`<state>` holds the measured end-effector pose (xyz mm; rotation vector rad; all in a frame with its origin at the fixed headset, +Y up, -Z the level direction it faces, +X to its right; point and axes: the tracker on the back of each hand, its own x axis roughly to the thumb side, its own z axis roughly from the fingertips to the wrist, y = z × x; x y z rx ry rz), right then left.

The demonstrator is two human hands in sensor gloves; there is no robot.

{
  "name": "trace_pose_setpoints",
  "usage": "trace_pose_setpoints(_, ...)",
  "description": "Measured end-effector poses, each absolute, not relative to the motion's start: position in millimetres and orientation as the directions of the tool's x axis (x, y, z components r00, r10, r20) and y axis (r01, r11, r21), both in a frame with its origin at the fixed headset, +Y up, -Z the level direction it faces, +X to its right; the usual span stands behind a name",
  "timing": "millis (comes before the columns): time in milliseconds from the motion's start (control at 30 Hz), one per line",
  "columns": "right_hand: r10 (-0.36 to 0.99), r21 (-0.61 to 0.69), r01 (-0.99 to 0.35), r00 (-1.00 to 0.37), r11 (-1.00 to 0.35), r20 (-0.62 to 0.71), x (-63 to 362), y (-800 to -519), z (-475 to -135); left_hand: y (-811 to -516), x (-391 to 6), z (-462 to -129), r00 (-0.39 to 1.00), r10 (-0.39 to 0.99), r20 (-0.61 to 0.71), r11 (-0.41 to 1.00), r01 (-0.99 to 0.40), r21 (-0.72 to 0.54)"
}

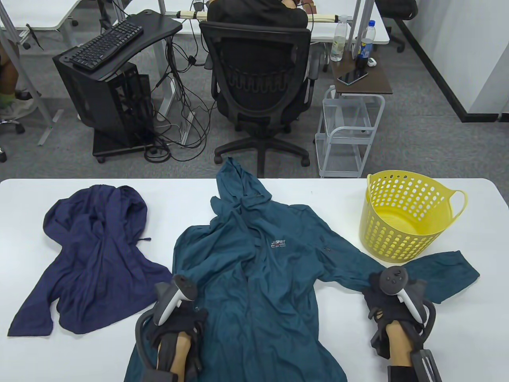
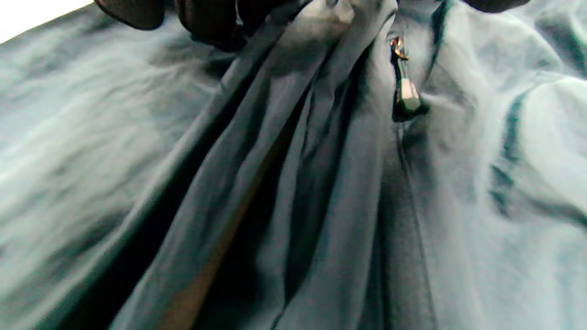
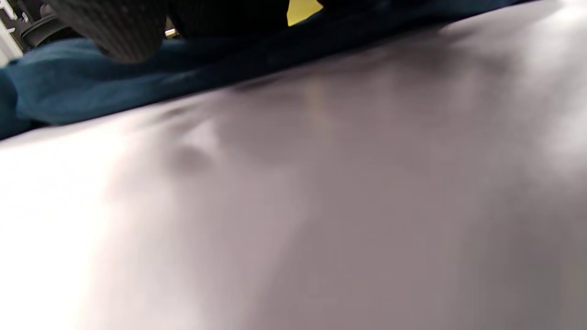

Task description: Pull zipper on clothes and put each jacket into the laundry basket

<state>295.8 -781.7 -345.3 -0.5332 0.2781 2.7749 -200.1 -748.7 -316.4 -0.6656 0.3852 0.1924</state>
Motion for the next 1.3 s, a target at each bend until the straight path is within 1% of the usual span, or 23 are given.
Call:
trace_pose_setpoints(33,0.249,0.113,-0.312,-0.891,-0.943,-0.378,292,-779,-344,-746,-198,-316,0.915,0.057,-0.399,0.777,-0.291,-0.557)
trace_pose_setpoints(100,0.230,0.122,-0.291,-0.903,-0.949,-0.361,282,-772,-341,-741,-193,-314,0.923,0.094,-0.373,0.784,-0.299,-0.544)
trace_pose_setpoints(167,0.206,0.167,-0.276,-0.915,-0.946,-0.346,271,-767,-338,-737,-189,-313,0.918,0.186,-0.350,0.768,-0.358,-0.530)
trace_pose_setpoints(233,0.184,0.224,-0.262,-0.930,-0.939,-0.320,255,-762,-334,-738,-185,-312,0.886,0.331,-0.324,0.708,-0.460,-0.536)
trace_pose_setpoints(267,0.179,0.254,-0.259,-0.937,-0.932,-0.299,246,-761,-332,-741,-183,-312,0.851,0.416,-0.320,0.656,-0.524,-0.543)
trace_pose_setpoints(300,0.179,0.274,-0.259,-0.941,-0.926,-0.286,241,-761,-331,-742,-182,-313,0.824,0.469,-0.319,0.616,-0.564,-0.551)
trace_pose_setpoints(367,0.193,0.312,-0.267,-0.949,-0.912,-0.248,223,-760,-327,-750,-178,-313,0.720,0.610,-0.331,0.479,-0.667,-0.570)
trace_pose_setpoints(433,0.194,0.336,-0.268,-0.952,-0.903,-0.237,203,-759,-323,-757,-172,-314,0.594,0.720,-0.359,0.334,-0.751,-0.570)
trace_pose_setpoints(500,0.206,0.361,-0.279,-0.952,-0.890,-0.227,182,-759,-318,-763,-163,-313,0.486,0.784,-0.387,0.202,-0.789,-0.580)
trace_pose_setpoints(567,0.243,0.371,-0.301,-0.950,-0.878,-0.195,161,-759,-314,-768,-151,-313,0.425,0.814,-0.395,0.111,-0.782,-0.613)
trace_pose_setpoints(633,0.257,0.394,-0.296,-0.955,-0.870,-0.150,136,-760,-309,-772,-137,-312,0.400,0.832,-0.384,0.061,-0.755,-0.652)
trace_pose_setpoints(700,0.289,0.445,-0.292,-0.954,-0.846,-0.077,113,-761,-304,-775,-121,-309,0.367,0.853,-0.371,0.012,-0.725,-0.689)
trace_pose_setpoints(800,0.348,0.494,-0.306,-0.938,-0.814,-0.009,90,-763,-297,-779,-101,-304,0.279,0.879,-0.386,-0.085,-0.706,-0.703)
trace_pose_setpoints(833,0.350,0.492,-0.306,-0.937,-0.815,-0.004,86,-764,-296,-780,-98,-303,0.256,0.880,-0.400,-0.115,-0.702,-0.703)
trace_pose_setpoints(867,0.324,0.451,-0.292,-0.946,-0.844,-0.005,83,-765,-294,-779,-94,-300,0.243,0.876,-0.417,-0.145,-0.691,-0.708)
trace_pose_setpoints(900,0.306,0.422,-0.278,-0.952,-0.863,-0.003,83,-765,-294,-779,-92,-299,0.255,0.877,-0.408,-0.133,-0.686,-0.715)
trace_pose_setpoints(933,0.328,0.396,-0.301,-0.945,-0.867,0.000,84,-766,-294,-778,-92,-299,0.282,0.878,-0.387,-0.096,-0.688,-0.719)
trace_pose_setpoints(967,0.375,0.381,-0.356,-0.927,-0.853,-0.026,86,-768,-295,-779,-92,-299,0.289,0.878,-0.381,-0.085,-0.689,-0.719)
trace_pose_setpoints(1033,0.410,0.348,-0.403,-0.910,-0.846,-0.059,90,-770,-297,-778,-92,-299,0.275,0.878,-0.391,-0.103,-0.690,-0.716)
trace_pose_setpoints(1100,0.415,0.324,-0.412,-0.907,-0.852,-0.063,95,-772,-300,-777,-90,-299,0.271,0.880,-0.391,-0.110,-0.684,-0.721)
trace_pose_setpoints(1200,0.430,0.266,-0.428,-0.901,-0.864,-0.055,99,-772,-302,-773,-88,-297,0.291,0.886,-0.362,-0.076,-0.677,-0.732)
trace_pose_setpoints(1267,0.503,0.248,-0.503,-0.862,-0.828,-0.069,108,-771,-305,-767,-89,-298,0.276,0.900,-0.337,-0.066,-0.679,-0.731)
trace_pose_setpoints(1300,0.572,0.233,-0.574,-0.816,-0.785,-0.082,115,-770,-307,-762,-92,-298,0.249,0.912,-0.326,-0.071,-0.687,-0.723)
